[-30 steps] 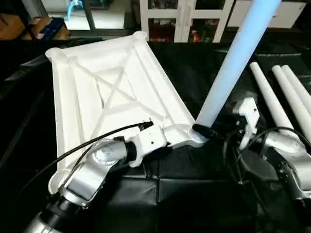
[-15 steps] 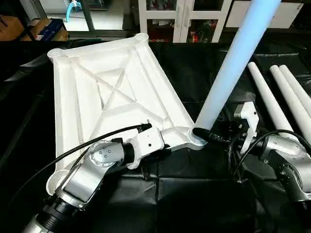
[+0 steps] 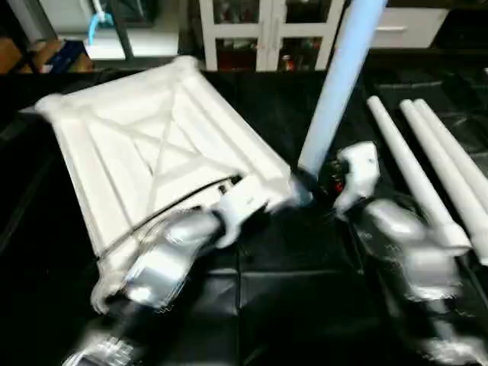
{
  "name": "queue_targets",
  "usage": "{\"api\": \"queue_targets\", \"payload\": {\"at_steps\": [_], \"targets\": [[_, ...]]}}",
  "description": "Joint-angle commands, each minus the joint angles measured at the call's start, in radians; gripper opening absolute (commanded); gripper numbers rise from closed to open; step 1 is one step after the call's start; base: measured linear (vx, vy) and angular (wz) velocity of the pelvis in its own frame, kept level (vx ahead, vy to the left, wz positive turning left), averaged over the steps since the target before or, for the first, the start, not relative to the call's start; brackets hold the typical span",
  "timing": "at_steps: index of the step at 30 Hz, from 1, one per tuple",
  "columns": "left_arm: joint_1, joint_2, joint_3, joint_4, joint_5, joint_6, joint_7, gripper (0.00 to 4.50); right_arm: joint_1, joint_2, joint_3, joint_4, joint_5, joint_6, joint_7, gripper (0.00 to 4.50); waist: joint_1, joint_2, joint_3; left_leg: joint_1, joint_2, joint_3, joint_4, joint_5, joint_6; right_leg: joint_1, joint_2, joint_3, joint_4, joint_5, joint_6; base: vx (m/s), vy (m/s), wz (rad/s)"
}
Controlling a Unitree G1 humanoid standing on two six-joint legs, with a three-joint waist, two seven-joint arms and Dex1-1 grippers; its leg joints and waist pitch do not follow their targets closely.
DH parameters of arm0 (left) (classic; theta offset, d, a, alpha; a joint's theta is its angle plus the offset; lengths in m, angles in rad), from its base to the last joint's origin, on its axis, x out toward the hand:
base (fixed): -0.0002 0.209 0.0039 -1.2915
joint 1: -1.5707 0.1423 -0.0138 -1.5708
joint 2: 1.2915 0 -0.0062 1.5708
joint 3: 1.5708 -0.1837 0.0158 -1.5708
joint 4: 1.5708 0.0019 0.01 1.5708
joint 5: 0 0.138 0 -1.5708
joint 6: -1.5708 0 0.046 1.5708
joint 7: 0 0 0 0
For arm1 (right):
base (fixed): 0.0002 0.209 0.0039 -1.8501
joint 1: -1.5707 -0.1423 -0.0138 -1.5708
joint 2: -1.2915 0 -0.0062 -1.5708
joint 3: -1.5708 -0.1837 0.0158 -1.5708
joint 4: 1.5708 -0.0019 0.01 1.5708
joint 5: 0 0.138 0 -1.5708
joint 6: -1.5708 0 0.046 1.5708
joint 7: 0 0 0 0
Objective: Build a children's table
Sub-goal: Rotate leg to tighten
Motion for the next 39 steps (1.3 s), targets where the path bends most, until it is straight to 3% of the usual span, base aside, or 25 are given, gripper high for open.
{"api": "queue_targets", "payload": {"at_steps": [1,3,6,7,8,9,11,12,13,15,16,18,19,20,21,23,25,27,30,33,35,37,39], "targets": [[0.028,-0.038,-0.065,-0.001,-0.037,0.041,-0.014,0.0,0.019,0.0,-0.093,0.171,-0.041,0.035,-0.192,1.95,0.001,-0.003,-0.045,0.028,0.094,-0.063,-0.102,-0.384,-0.044,0.012,-0.062,0.031,-0.085,-0.52,-0.161,-0.052,0.003,-0.02],[-0.02,-0.145,-0.045,0.051,-0.058,0.057,0.046,0.0,-0.033,0.073,-0.087,0.258,-0.083,-0.046,-0.317,1.95,-0.008,-0.002,-0.046,0.022,0.094,-0.071,-0.109,-0.434,-0.062,0.014,-0.06,0.024,-0.086,-0.519,-0.131,-0.029,0.012,-0.06],[-0.044,-0.177,-0.047,0.074,-0.063,0.03,0.056,0.0,-0.07,0.099,-0.044,0.298,-0.13,-0.097,-0.346,1.95,-0.009,-0.004,-0.05,0.018,0.093,-0.073,-0.115,-0.45,-0.056,0.017,-0.057,0.021,-0.088,-0.444,-0.116,0.0,0.0,0.0],[-0.046,-0.164,-0.045,0.075,-0.055,0.018,0.049,0.0,-0.085,0.102,-0.037,0.312,-0.123,-0.112,-0.313,1.95,-0.006,-0.005,-0.05,0.022,0.093,-0.069,-0.114,-0.452,-0.045,0.012,-0.057,0.024,-0.09,-0.428,-0.115,0.0,0.0,0.0],[-0.043,-0.146,-0.043,0.069,-0.052,0.008,0.04,0.0,-0.089,0.095,-0.032,0.308,-0.118,-0.118,-0.28,1.94,-0.007,-0.012,-0.051,0.021,0.093,-0.067,-0.113,-0.446,-0.037,0.013,-0.057,0.024,-0.09,-0.419,-0.117,0.0,0.0,0.0],[-0.043,-0.145,-0.042,0.069,-0.051,0.008,0.039,0.0,-0.089,0.095,-0.032,0.308,-0.118,-0.118,-0.279,1.94,-0.006,-0.007,-0.05,0.015,0.094,-0.068,-0.114,-0.429,-0.026,0.018,-0.06,0.026,-0.086,-0.4,-0.122,0.0,0.0,0.0],[-0.033,-0.119,-0.036,0.059,-0.044,-0.002,0.024,0.0,-0.085,0.082,-0.035,0.289,-0.1,-0.14,-0.21,1.94,-0.004,-0.008,-0.051,0.019,0.095,-0.063,-0.113,-0.407,-0.015,0.015,-0.059,0.028,-0.086,-0.37,-0.133,0.0,0.0,0.0],[-0.022,-0.088,-0.036,0.048,-0.042,-0.023,0.002,0.0,-0.076,0.058,-0.028,0.261,-0.09,-0.16,-0.146,1.94,-0.001,-0.012,-0.05,0.013,0.097,-0.064,-0.113,-0.391,0.0,0.021,-0.062,0.029,-0.084,-0.351,-0.141,0.0,0.0,0.0],[-0.01,-0.057,-0.035,0.035,-0.043,-0.037,-0.022,0.0,-0.063,0.028,-0.013,0.228,-0.087,-0.183,-0.077,1.94,0.003,-0.009,-0.051,0.01,0.099,-0.064,-0.114,-0.364,0.013,0.025,-0.064,0.03,-0.08,-0.319,-0.149,0.0,0.0,0.0],[0.022,0.021,-0.043,0.009,-0.044,-0.115,-0.095,0.0,-0.032,-0.041,0.013,0.149,-0.058,-0.209,0.076,2.61,0.006,-0.006,-0.051,0.018,0.103,-0.057,-0.112,-0.33,0.032,0.022,-0.061,0.033,-0.078,-0.256,-0.179,0.0,0.0,0.0],[0.027,0.032,-0.044,0.006,-0.045,-0.127,-0.106,0.0,-0.028,-0.049,0.014,0.139,-0.052,-0.209,0.095,2.61,0.012,-0.007,-0.051,0.019,0.103,-0.057,-0.111,-0.321,0.043,0.025,-0.061,0.032,-0.078,-0.243,-0.185,0.0,0.0,0.0],[0.081,0.136,-0.056,-0.049,-0.07,-0.212,-0.222,0.0,0.02,-0.154,0.032,0.017,0.018,-0.179,0.295,2.73,0.02,-0.007,-0.053,0.022,0.107,-0.053,-0.108,-0.275,0.075,0.029,-0.061,0.034,-0.073,-0.196,-0.209,0.056,-0.019,0.1],[0.093,0.157,-0.058,-0.062,-0.076,-0.215,-0.242,0.0,0.032,-0.181,0.038,-0.011,0.034,-0.169,0.34,2.89,0.029,-0.003,-0.056,0.027,0.109,-0.046,-0.101,-0.214,0.11,0.028,-0.061,0.037,-0.063,-0.138,-0.235,0.061,-0.021,0.11],[0.094,0.159,-0.058,-0.063,-0.076,-0.216,-0.243,0.0,0.033,-0.184,0.038,-0.014,0.036,-0.168,0.345,3.01,0.03,-0.002,-0.056,0.027,0.108,-0.044,-0.099,-0.188,0.12,0.027,-0.061,0.037,-0.061,-0.115,-0.247,0.067,-0.031,0.11],[0.109,0.188,-0.059,-0.078,-0.08,-0.228,-0.266,0.0,0.053,-0.225,0.04,-0.052,0.061,-0.154,0.413,3.07,0.034,0.003,-0.062,0.025,0.109,-0.043,-0.093,-0.113,0.139,0.034,-0.061,0.033,-0.049,-0.046,-0.269,0.065,-0.026,0.06],[0.129,0.22,-0.055,-0.096,-0.089,-0.24,-0.285,0.0,0.078,-0.28,0.036,-0.093,0.089,-0.142,0.496,3.2,0.041,0.005,-0.068,0.028,0.11,-0.041,-0.083,0.004,0.177,0.035,-0.056,0.03,-0.03,0.079,-0.292,0.065,-0.015,0.04],[0.155,0.251,-0.044,-0.129,-0.114,-0.244,-0.315,0.0,0.105,-0.342,0.018,-0.131,0.128,-0.125,0.586,3.2,0.05,0.004,-0.07,0.024,0.107,-0.041,-0.073,0.076,0.219,0.039,-0.059,0.029,-0.02,0.144,-0.306,0.059,0.003,0.03],[0.17,0.266,-0.041,-0.15,-0.123,-0.243,-0.329,0.0,0.117,-0.374,0.0,-0.142,0.156,-0.105,0.63,3.45,0.054,0.002,-0.072,0.021,0.107,-0.041,-0.066,0.117,0.255,0.038,-0.059,0.027,-0.016,0.15,-0.311,0.0,0.0,0.0],[0.179,0.275,-0.041,-0.156,-0.127,-0.257,-0.338,0.0,0.123,-0.403,-0.001,-0.141,0.161,-0.098,0.665,3.55,0.054,0.0,-0.067,0.016,0.109,-0.044,-0.069,0.07,0.252,0.036,-0.062,0.026,-0.025,0.041,-0.307,0.0,0.0,0.0],[0.18,0.274,-0.043,-0.155,-0.126,-0.264,-0.339,0.0,0.125,-0.411,0.009,-0.142,0.164,-0.087,0.693,3.55,0.052,-0.003,-0.059,0.016,0.11,-0.044,-0.078,-0.037,0.209,0.034,-0.064,0.029,-0.041,-0.105,-0.291,0.0,0.0,0.0],[0.18,0.272,-0.043,-0.16,-0.128,-0.264,-0.34,0.0,0.124,-0.41,0.01,-0.142,0.186,-0.069,0.716,3.22,0.052,-0.003,-0.057,0.018,0.111,-0.045,-0.082,-0.091,0.178,0.033,-0.064,0.032,-0.048,-0.167,-0.279,0.0,0.0,0.0],[0.181,0.274,-0.044,-0.165,-0.132,-0.264,-0.34,0.0,0.121,-0.407,0.011,-0.139,0.197,-0.056,0.721,3.22,0.051,-0.005,-0.059,0.019,0.11,-0.045,-0.085,-0.108,0.157,0.032,-0.062,0.032,-0.049,-0.176,-0.268,0.0,0.0,0.0],[0.183,0.276,-0.043,-0.167,-0.133,-0.263,-0.342,0.0,0.119,-0.406,0.014,-0.139,0.204,-0.047,0.726,2.91,0.05,-0.006,-0.062,0.018,0.109,-0.045,-0.083,-0.091,0.156,0.033,-0.062,0.032,-0.046,-0.151,-0.267,0.0,0.0,0.0]]}}
